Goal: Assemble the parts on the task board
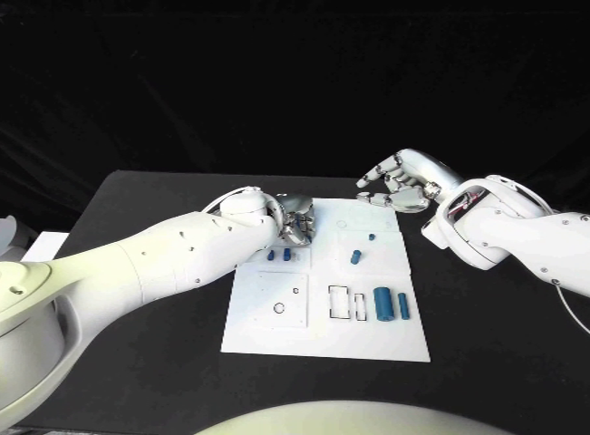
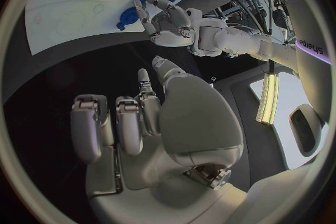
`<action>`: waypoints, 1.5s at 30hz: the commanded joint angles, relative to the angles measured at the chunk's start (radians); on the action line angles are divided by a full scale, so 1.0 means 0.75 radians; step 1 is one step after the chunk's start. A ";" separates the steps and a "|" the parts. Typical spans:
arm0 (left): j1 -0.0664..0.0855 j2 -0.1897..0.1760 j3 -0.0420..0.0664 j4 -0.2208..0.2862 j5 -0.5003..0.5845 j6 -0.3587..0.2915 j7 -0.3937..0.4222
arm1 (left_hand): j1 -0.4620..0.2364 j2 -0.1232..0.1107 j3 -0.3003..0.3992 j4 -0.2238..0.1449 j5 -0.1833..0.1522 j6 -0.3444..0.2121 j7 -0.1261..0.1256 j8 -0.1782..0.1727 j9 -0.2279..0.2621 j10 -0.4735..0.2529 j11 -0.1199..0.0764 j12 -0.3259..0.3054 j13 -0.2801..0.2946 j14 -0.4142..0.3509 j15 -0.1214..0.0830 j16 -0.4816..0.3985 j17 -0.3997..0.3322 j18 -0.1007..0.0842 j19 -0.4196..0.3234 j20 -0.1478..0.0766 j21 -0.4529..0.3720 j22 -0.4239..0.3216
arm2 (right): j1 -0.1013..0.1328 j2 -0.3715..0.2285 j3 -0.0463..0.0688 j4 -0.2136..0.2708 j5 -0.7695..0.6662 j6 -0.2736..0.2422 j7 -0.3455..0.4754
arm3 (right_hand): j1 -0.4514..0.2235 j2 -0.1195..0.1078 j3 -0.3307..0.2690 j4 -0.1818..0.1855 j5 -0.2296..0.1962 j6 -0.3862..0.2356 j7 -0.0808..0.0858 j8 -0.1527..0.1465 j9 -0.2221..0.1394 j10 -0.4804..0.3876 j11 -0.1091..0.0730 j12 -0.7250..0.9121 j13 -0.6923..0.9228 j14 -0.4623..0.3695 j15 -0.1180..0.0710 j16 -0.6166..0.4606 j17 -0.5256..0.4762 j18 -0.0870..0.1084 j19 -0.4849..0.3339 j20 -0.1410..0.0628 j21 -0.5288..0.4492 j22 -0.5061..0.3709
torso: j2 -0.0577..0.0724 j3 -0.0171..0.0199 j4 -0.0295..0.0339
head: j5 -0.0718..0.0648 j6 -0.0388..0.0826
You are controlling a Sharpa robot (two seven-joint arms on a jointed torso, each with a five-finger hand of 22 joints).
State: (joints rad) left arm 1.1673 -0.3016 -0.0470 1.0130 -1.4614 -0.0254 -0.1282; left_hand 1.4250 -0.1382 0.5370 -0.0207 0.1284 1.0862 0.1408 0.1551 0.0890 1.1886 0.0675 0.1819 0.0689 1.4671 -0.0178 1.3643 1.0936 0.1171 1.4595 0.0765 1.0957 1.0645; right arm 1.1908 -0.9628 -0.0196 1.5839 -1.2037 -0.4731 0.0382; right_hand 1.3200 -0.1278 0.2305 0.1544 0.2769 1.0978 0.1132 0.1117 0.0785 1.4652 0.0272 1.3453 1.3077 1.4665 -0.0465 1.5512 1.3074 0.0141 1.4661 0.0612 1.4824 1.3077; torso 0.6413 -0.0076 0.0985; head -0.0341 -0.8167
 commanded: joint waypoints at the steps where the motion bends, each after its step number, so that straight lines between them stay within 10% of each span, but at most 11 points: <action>1: -0.010 -0.016 -0.002 0.010 -0.002 -0.031 -0.004 | 0.001 0.003 0.030 -0.011 0.007 0.019 0.001 -0.011 0.000 0.020 0.003 -0.019 0.002 0.032 -0.003 0.008 -0.002 -0.014 0.007 -0.001 0.009 0.007 | -0.001 0.000 0.000 0.002 -0.006 0.012 0.010 | 0.014 -0.001 -0.010 0.000 0.004 -0.005 0.001 0.004 -0.002 0.033 0.002 0.000 0.215 0.130 0.007 -0.006 0.313 0.027 0.046 0.004 -0.008 0.175 | -0.001 0.0003 -0.0005 | -0.001 0.001; 22: 0.026 -0.165 0.044 0.172 0.130 -0.138 0.023 | -0.033 -0.015 0.088 -0.046 0.017 0.042 0.007 -0.031 -0.002 0.052 0.005 -0.068 0.003 0.029 0.000 0.012 -0.016 -0.015 0.005 0.000 0.021 0.024 | -0.001 -0.003 0.000 0.001 -0.005 0.009 0.013 | 0.015 0.001 -0.011 0.001 0.007 -0.004 0.001 0.004 -0.002 0.034 0.002 0.003 0.216 0.130 0.007 -0.005 0.315 0.027 0.047 0.004 -0.007 0.176 | -0.003 -0.0001 0.0034 | 0.003 0.015; 45: 0.021 -0.252 0.038 0.174 0.147 -0.053 -0.012 | -0.058 -0.024 0.081 -0.047 0.014 0.052 0.005 -0.036 -0.001 0.064 0.004 -0.082 0.005 0.027 0.000 0.012 -0.024 -0.015 0.002 0.001 0.021 0.026 | -0.001 -0.004 0.000 0.001 -0.005 0.008 0.014 | 0.015 0.001 -0.011 0.001 0.007 -0.004 0.001 0.004 -0.002 0.034 0.002 0.003 0.216 0.130 0.007 -0.005 0.315 0.027 0.047 0.004 -0.007 0.176 | 0.001 -0.0014 0.0000 | 0.021 0.016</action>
State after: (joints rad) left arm 1.1842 -0.4926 -0.0185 1.1449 -1.3584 -0.0896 -0.1339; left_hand 1.3938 -0.1551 0.5974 -0.0566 0.1383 1.1169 0.1459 0.1345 0.0869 1.2314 0.0712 0.1240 0.0708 1.4672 -0.0177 1.3683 1.0766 0.1171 1.4595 0.0764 1.1065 1.0830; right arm 1.1907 -0.9671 -0.0196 1.5841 -1.2033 -0.4733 0.0403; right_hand 1.3200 -0.1278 0.2277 0.1573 0.2768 1.0978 0.1132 0.1117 0.0785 1.4652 0.0271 1.3453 1.3077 1.4664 -0.0465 1.5512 1.3079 0.0141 1.4661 0.0612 1.4824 1.3076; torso 0.6414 -0.0082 0.0986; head -0.0192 -0.8052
